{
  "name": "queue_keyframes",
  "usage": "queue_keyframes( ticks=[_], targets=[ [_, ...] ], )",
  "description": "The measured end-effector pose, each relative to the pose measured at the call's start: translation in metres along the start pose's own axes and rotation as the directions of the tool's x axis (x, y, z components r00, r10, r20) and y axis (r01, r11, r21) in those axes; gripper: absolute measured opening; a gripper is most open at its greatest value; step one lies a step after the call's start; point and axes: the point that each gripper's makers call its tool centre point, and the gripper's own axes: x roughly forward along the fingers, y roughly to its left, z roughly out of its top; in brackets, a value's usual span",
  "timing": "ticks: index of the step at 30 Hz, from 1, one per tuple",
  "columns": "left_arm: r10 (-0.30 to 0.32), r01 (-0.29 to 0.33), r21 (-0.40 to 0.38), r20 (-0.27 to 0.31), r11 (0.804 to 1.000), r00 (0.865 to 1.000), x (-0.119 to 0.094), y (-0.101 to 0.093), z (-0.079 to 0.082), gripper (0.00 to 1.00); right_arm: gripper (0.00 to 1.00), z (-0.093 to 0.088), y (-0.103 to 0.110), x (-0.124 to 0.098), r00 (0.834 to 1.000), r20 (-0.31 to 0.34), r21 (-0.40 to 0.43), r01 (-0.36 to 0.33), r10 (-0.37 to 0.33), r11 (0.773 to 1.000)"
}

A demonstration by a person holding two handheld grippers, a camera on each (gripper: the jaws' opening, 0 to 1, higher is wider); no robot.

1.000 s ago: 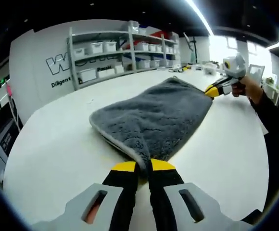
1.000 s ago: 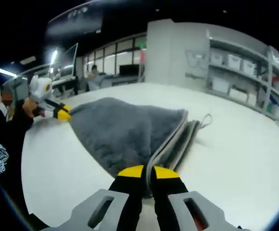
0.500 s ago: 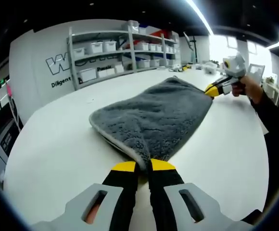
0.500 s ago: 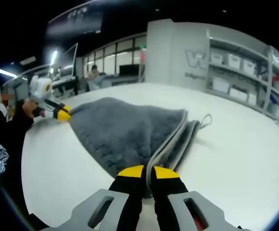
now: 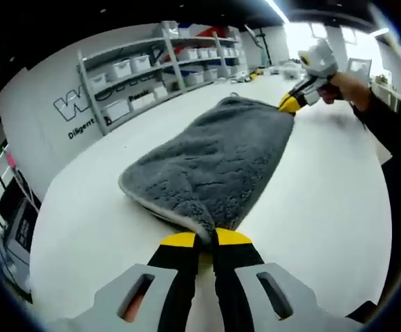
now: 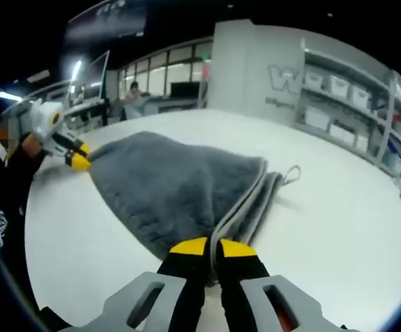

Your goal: Open the folded towel by lifting each exposed corner and separating the folded layers until the towel lies flat within the target outline without major curled edges

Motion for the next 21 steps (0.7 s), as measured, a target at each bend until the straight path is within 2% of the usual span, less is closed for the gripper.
queue_keyframes(
  ticks=[4,5,9,10,12,21],
  targets=[
    [-0.016,0.016,0.032,-0.008,0.999,1.0,-0.004,-0.009,0.001,0.06,0.0,0.002,-0.006,0.006,0.999,-0.039,-0.038,0.006,-0.007,0.999],
    [-0.026,0.027,0.04,-0.008,0.999,1.0,-0.006,-0.012,0.0,0.06,0.0,0.003,-0.007,0.009,0.998,-0.067,-0.068,0.007,-0.011,0.998],
    [-0.03,0.03,0.04,-0.007,0.999,1.0,-0.006,-0.013,0.0,0.06,0.0,0.003,-0.008,0.01,0.997,-0.081,-0.085,0.006,-0.013,0.996],
    [-0.046,0.046,0.042,0.002,0.998,0.999,-0.008,-0.019,0.001,0.06,0.0,0.007,-0.015,0.02,0.991,-0.132,-0.123,0.0,-0.016,0.992],
    [-0.053,0.053,0.048,0.004,0.997,0.999,-0.008,-0.021,0.002,0.06,0.0,0.01,-0.016,0.025,0.988,-0.152,-0.134,0.0,-0.02,0.991],
    [-0.064,0.063,0.063,0.015,0.996,0.998,-0.009,-0.032,0.005,0.05,0.0,0.015,-0.027,0.041,0.977,-0.208,-0.171,0.005,-0.041,0.985]
  ],
)
